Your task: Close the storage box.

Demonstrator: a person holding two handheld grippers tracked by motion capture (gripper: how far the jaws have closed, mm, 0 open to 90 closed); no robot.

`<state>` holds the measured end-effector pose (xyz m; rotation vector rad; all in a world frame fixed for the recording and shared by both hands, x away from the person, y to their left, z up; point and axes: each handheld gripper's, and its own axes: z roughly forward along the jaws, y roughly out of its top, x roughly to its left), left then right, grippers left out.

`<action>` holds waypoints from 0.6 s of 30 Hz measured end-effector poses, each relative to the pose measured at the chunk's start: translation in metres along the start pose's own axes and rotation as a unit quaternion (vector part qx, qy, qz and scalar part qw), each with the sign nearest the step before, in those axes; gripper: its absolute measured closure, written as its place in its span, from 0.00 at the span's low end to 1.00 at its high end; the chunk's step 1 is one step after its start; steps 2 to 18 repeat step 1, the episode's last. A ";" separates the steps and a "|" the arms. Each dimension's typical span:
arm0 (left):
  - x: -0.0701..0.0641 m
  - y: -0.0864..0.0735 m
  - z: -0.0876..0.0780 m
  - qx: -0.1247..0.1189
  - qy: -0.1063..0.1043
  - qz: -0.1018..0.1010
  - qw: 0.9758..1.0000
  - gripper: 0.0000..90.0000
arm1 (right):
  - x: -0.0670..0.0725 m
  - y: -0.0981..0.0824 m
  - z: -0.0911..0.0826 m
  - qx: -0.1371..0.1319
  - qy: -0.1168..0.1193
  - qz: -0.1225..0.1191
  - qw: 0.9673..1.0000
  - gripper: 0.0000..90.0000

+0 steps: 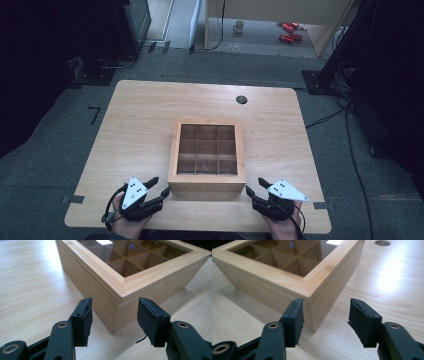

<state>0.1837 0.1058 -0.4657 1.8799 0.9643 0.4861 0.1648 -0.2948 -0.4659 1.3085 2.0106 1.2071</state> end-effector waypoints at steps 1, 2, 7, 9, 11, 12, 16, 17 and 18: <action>0.003 0.001 -0.004 -0.002 0.004 0.003 1.000 0.51 | -0.004 0.001 -0.004 -0.005 -0.003 0.003 1.000 0.48; 0.003 0.001 -0.004 -0.002 0.004 0.003 1.000 0.51 | -0.004 0.001 -0.004 -0.005 -0.003 0.003 1.000 0.48; 0.003 0.001 -0.004 -0.002 0.004 0.003 1.000 0.51 | -0.004 0.001 -0.004 -0.005 -0.003 0.003 1.000 0.48; 0.003 0.001 -0.004 -0.002 0.004 0.003 1.000 0.51 | -0.004 0.001 -0.004 -0.005 -0.003 0.003 1.000 0.48; 0.003 0.001 -0.004 -0.002 0.004 0.003 1.000 0.51 | -0.004 0.001 -0.004 -0.005 -0.003 0.003 1.000 0.48; 0.003 0.001 -0.004 -0.002 0.004 0.003 1.000 0.51 | -0.004 0.001 -0.004 -0.005 -0.003 0.003 1.000 0.48; 0.003 0.001 -0.004 -0.002 0.004 0.003 1.000 0.51 | -0.004 0.001 -0.004 -0.005 -0.003 0.003 1.000 0.48; 0.003 0.001 -0.004 -0.002 0.004 0.003 1.000 0.51 | -0.004 0.001 -0.004 -0.005 -0.003 0.003 1.000 0.48; 0.003 0.001 -0.004 -0.002 0.004 0.003 1.000 0.51 | -0.004 0.001 -0.004 -0.005 -0.003 0.003 1.000 0.48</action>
